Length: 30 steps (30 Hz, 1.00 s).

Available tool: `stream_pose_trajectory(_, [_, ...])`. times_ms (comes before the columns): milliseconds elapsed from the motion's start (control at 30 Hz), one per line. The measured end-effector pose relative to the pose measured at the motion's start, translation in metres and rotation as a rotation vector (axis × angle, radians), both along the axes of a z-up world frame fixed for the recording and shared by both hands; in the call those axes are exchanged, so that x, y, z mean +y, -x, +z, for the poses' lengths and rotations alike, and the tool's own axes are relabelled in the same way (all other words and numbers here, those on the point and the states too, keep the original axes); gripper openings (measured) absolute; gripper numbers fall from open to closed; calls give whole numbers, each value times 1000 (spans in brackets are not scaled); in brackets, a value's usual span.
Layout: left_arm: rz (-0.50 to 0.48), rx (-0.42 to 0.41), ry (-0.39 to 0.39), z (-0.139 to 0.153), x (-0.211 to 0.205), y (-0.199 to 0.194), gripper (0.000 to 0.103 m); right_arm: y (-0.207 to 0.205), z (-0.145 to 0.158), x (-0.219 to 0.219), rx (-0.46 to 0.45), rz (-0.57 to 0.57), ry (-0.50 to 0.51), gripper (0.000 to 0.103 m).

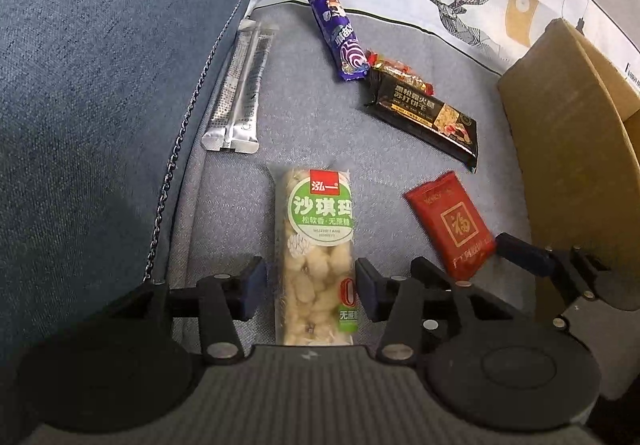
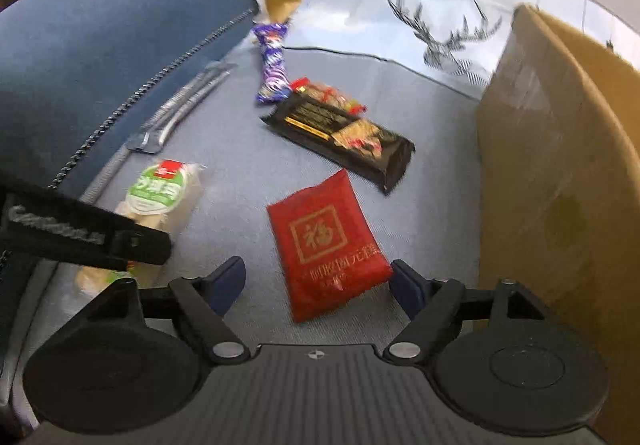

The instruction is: Organize snacks

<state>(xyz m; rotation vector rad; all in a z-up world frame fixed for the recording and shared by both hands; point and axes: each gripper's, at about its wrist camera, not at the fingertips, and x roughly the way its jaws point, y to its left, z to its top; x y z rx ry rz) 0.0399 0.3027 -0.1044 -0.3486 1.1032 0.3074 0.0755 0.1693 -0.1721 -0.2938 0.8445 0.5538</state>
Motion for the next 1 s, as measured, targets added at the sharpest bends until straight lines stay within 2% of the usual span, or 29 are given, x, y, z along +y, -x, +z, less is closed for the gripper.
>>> stream_pose_trajectory(100, [-7,9,-6,-1,-1,0,55,1,-1,-1,18,17,-7,73])
stream_pose_trajectory(200, [-6,13,-10,-2,-2,0,55,6,1,-1,12,54,-7,57])
stream_pose_trajectory(467, [0,10,-13,-1,-2,0,55,18,20,-4,4,105,-59,57])
stream_pose_trajectory(567, [-14,14,-16,-2,-5,-1,54,23,26,-6,48,124,-58,57])
stream_pose_trajectory(700, [-25,23,-23,-4,-8,-3,54,28,14,-6,164,160,16,58])
stream_pose_trajectory(800, [-21,26,-27,-5,-10,-5,54,30,11,-6,136,168,43,61])
stream_pose_trajectory(867, [-26,30,-30,-5,-12,-6,54,30,11,-6,117,166,40,67])
stream_pose_trajectory(1000, [-37,37,-45,-7,-14,-8,54,28,8,-4,112,160,21,71])
